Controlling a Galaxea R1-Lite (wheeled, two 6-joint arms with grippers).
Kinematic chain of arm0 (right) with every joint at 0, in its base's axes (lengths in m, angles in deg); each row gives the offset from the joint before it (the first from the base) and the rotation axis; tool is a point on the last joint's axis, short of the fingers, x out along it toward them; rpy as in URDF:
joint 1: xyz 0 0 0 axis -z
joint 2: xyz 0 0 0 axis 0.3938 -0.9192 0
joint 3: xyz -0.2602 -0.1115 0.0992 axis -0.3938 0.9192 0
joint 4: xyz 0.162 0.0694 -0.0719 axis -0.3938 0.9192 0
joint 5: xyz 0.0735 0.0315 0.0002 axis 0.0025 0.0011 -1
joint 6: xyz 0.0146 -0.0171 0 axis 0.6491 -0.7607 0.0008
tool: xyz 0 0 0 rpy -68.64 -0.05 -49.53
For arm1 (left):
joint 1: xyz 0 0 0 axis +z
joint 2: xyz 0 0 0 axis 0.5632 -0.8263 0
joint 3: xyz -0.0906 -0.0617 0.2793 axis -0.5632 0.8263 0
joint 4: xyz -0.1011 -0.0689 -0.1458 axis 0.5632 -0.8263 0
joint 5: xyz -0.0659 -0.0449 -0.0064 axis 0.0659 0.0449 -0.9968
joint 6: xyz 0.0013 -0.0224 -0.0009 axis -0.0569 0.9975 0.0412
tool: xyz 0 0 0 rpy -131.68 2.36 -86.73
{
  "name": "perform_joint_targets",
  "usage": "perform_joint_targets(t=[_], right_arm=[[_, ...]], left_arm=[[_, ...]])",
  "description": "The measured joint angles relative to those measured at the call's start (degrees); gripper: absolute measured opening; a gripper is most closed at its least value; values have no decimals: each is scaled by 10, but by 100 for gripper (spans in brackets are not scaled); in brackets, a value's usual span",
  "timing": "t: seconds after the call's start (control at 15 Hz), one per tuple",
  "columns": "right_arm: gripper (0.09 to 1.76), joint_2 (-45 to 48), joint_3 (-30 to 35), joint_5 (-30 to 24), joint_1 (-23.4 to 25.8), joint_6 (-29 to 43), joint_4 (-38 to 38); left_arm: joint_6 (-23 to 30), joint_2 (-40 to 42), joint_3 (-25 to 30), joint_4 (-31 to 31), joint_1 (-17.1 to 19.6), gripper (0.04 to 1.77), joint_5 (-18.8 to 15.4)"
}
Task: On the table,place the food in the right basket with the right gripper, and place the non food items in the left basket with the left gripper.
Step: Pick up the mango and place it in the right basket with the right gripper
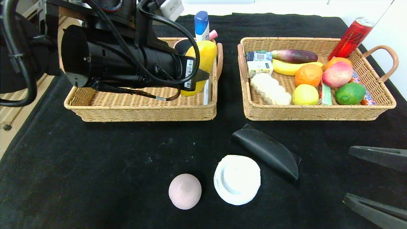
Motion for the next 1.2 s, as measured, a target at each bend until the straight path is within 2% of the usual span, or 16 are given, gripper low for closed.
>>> perform_joint_targets(t=[0.27,0.47,0.6,0.73,0.93,1.2], right_arm=[[171,11,-6,1,1,0,1],[171,22,-12,2,0,1,3],[171,25,-13,3,0,1,2],[171,28,-14,3,0,1,2],[171,30,-13,3,0,0,2],[171,33,-12,1,-1,0,2]], left_arm=[[-1,-24,-33,3,-57,90,-17],[-3,-65,-91,5,-88,90,-23],[-5,-101,-125,26,-96,89,-27],[-25,-143,-151,89,-99,89,-39],[-39,-179,-162,114,-101,89,-45],[-69,-212,-164,200,-101,89,-43]])
